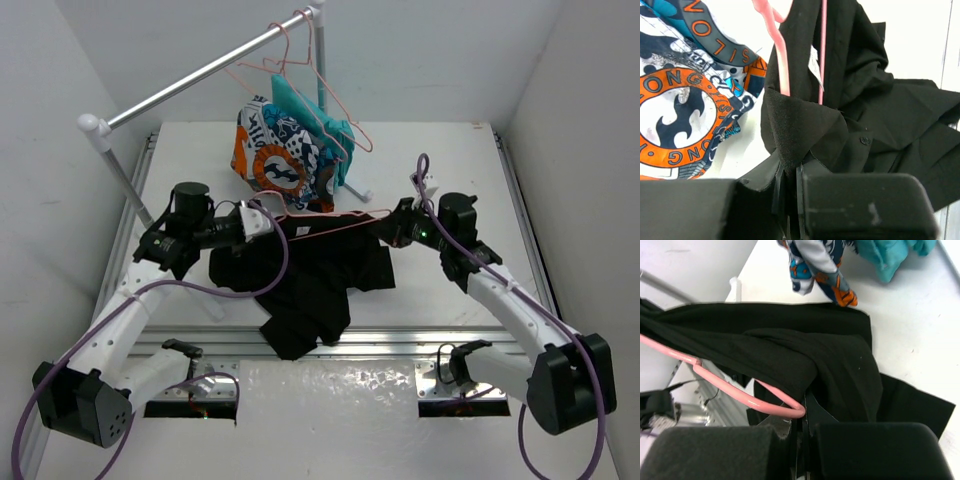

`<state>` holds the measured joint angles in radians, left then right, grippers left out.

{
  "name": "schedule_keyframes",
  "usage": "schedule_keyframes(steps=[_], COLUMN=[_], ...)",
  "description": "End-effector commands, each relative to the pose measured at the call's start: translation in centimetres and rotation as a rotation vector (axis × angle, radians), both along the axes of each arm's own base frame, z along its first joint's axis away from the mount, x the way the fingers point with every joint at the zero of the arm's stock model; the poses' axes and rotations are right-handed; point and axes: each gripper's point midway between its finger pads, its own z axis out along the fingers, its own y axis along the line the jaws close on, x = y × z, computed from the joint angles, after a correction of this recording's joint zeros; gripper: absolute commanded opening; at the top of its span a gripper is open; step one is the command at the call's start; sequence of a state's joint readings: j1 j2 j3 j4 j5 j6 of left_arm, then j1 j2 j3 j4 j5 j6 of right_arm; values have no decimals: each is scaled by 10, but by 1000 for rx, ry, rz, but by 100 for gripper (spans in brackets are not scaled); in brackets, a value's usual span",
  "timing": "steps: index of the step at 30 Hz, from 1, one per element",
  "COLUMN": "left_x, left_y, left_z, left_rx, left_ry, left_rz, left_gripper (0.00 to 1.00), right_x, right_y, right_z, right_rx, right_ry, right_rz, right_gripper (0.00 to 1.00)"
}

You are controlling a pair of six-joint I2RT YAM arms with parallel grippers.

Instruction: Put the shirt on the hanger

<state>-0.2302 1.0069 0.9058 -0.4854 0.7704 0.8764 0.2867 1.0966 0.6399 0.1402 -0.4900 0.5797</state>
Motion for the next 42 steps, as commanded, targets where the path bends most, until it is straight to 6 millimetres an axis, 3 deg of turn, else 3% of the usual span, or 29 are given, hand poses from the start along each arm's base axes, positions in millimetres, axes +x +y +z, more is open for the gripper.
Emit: schedule_keyframes(steps=[1, 3, 4, 5, 8, 11, 15, 17, 22, 25, 31, 32, 33, 37, 42], left_x=[13, 13, 13, 11, 15, 21, 27, 21, 3, -4, -11, -11, -11, -14, -17], left_y=[7, 5, 4, 2, 3, 6, 10, 9, -1, -4, -11, -10, -10, -10, -14], left_z=[15, 14, 13, 13, 11, 11, 6, -4, -15, -18, -10, -8, -8, -7, -6], left_rx=[-50, -68, -72, -79, -83, -73, -37, -5, 42, 53, 42, 42, 44, 50, 30], left_ry=[-28, -9, -1, 6, 22, 18, 16, 40, 58, 64, 58, 57, 56, 43, 50], left_rz=[94, 96, 89, 81, 103, 136, 158, 125, 3, -34, -73, -71, -71, -83, -109], left_gripper=[0, 0, 0, 0, 0, 0, 0, 0, 0, 0, 0, 0, 0, 0, 0], right_x=[17, 12, 7, 5, 4, 3, -2, -8, -33, -35, -42, -45, -45, -33, -39], right_y=[-22, -16, -11, -11, -22, -37, -47, -39, -9, 5, 64, 67, 71, 78, 91], right_z=[-5, -6, -6, -7, -6, -1, 5, 18, 78, 95, 68, 60, 65, 48, 25], right_rx=[-27, -18, -2, -6, -53, -126, -239, -227, -188, -194, -278, -279, -272, -309, -348], right_ry=[14, 5, -5, -9, -66, -140, -228, -296, -587, -677, -638, -601, -605, -574, -551], right_rz=[-75, -23, 22, 28, -17, -76, -55, 16, 213, 255, 546, 585, 606, 610, 712], right_gripper=[0, 0, 6, 35, 65, 70, 70, 69, 67, 67, 68, 68, 68, 67, 31])
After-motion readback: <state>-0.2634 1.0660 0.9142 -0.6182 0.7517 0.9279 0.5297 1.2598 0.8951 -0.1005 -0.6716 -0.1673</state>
